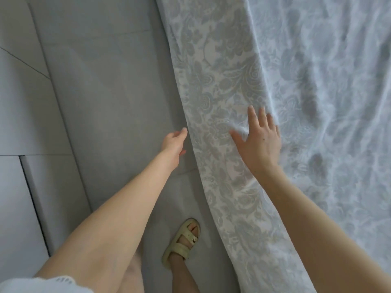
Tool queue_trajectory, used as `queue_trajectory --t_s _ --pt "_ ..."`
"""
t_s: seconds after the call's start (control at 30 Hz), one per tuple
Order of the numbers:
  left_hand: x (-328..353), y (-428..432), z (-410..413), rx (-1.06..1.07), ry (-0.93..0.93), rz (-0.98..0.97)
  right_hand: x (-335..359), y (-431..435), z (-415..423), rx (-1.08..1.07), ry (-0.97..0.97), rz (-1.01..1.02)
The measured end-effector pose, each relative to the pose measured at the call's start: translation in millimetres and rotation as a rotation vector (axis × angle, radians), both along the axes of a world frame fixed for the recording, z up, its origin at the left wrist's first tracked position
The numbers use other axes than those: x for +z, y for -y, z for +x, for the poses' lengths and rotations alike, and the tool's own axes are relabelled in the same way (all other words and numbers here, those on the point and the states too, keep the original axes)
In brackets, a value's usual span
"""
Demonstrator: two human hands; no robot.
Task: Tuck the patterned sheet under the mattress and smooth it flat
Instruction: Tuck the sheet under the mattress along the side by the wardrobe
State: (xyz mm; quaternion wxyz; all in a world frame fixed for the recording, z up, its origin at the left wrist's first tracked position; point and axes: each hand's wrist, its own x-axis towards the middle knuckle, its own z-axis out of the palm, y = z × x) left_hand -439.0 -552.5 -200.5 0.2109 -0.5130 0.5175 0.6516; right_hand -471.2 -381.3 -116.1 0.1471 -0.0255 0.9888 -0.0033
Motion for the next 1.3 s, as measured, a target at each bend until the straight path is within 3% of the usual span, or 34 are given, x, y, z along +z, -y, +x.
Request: queue_trajectory --t_s 0.17,0.47,0.7,0.8,0.9,1.13,1.3 --pt "32.7 42.8 -69.5 -0.020 -0.094 0.024 13.3 67.5 -81.2 0.019 -0.016 -0.065" --pt "85.3 152.6 -184.6 -0.056 -0.205 -0.093 45.0 170.4 -206.7 0.097 0.010 0.043" --pt "78.3 204.8 -304.3 0.200 -0.122 -0.011 32.3 237.2 -338.8 0.138 -0.045 0.098" --pt "66.5 223.7 -361.0 0.196 -0.108 -0.039 10.7 265.6 -405.3 0.097 0.043 0.197" --pt "54.5 239.9 -411.1 0.187 -0.090 -0.091 2.6 270.3 -430.8 0.182 0.101 0.169" --pt "37.6 247.7 -496.4 -0.003 -0.025 -0.114 30.3 214.2 -457.6 -0.276 0.167 -0.320" --pt "18.6 247.0 -543.0 -0.007 0.004 0.072 18.3 218.4 -479.3 -0.418 0.304 -0.328"
